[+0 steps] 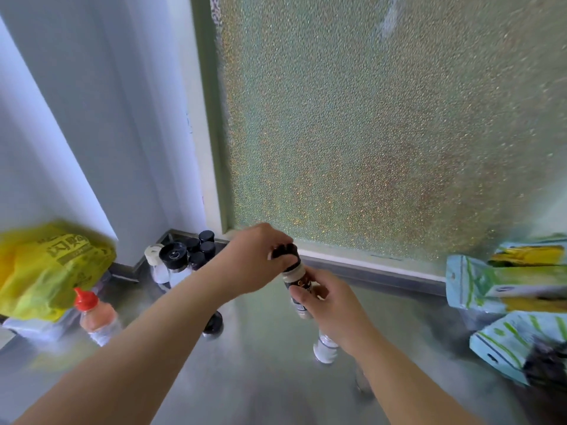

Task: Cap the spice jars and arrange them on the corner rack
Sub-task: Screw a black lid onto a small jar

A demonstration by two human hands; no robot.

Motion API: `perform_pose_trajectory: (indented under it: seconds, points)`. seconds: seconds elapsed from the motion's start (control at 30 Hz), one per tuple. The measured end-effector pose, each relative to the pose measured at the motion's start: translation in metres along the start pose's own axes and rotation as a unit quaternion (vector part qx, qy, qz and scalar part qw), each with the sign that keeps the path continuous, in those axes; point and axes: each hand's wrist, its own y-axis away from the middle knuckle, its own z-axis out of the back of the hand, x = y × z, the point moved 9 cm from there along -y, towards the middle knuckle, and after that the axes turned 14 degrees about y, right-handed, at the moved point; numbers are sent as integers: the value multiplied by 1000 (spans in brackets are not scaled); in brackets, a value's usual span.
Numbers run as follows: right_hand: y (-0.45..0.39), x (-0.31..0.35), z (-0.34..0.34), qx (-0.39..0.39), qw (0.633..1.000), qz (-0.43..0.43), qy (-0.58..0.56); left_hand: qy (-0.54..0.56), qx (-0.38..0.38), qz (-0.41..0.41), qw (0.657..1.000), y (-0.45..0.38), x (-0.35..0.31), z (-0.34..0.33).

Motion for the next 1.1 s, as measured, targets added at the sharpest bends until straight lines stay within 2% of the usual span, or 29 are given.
perform_pose_trajectory:
  seconds: [0.07, 0.1, 0.17, 0.2, 0.27, 0.33, 0.37, 0.47, 0.53, 0.6, 0.63, 0.7, 0.73, 0.8, 0.9, 0.97, 1.03, 1.1]
  points:
    - [-2, -1, -3, 17, 1000, -4, -20, 68, 51, 3, 996, -2, 5, -6]
    - [-3, 0, -3, 24, 999, -3, -29, 139, 76, 12, 987, -3, 7, -10]
    - [-5, 1, -2, 29, 999, 2, -30, 267, 79, 42, 959, -5, 9, -11]
    - [-5, 3, -1, 28, 999, 6, -26, 273, 49, 58, 959, -7, 11, -8]
    - [-5, 7, 2, 17, 1000, 17, 6, 120, -31, 83, 989, -9, 15, 6]
    - [-5, 7, 4, 2, 999, 22, 42, -25, -51, 82, 995, -9, 11, 11]
    - [-5, 7, 4, -1, 999, 21, 47, -32, -35, 77, 996, -10, 9, 8]
    - [-3, 2, 3, -3, 999, 14, 43, 85, 58, 59, 993, -11, 6, -2]
    - [-2, -1, 3, 2, 1000, 10, 29, 202, 116, 56, 971, -8, 3, -10]
    - [-3, -2, 2, 7, 1000, 4, 16, 248, 103, 61, 961, -9, 4, -9]
    - [-3, -2, 2, 7, 1000, 3, 21, 226, 68, 63, 970, -12, 7, -5]
    - [-4, 0, 3, 6, 1000, 4, 28, 85, -6, 76, 993, -13, 11, 7]
    - [-4, 0, 4, 4, 1000, 2, 29, 13, -24, 78, 997, -13, 11, 9]
    - [-5, 0, 5, 0, 999, -3, 36, -38, -16, 68, 997, -13, 10, 6]
    - [-2, -3, 3, 2, 1000, -3, 25, 70, 65, 46, 994, -11, 11, -5]
    - [-1, -4, 5, -1, 1000, -10, 10, 186, 119, 48, 974, -8, 14, -12]
    - [0, -2, 10, -17, 999, -10, 32, 248, 96, 65, 962, -6, 18, -10]
    - [2, 6, 13, -36, 997, 3, 64, 200, 21, 79, 976, -8, 22, 1]
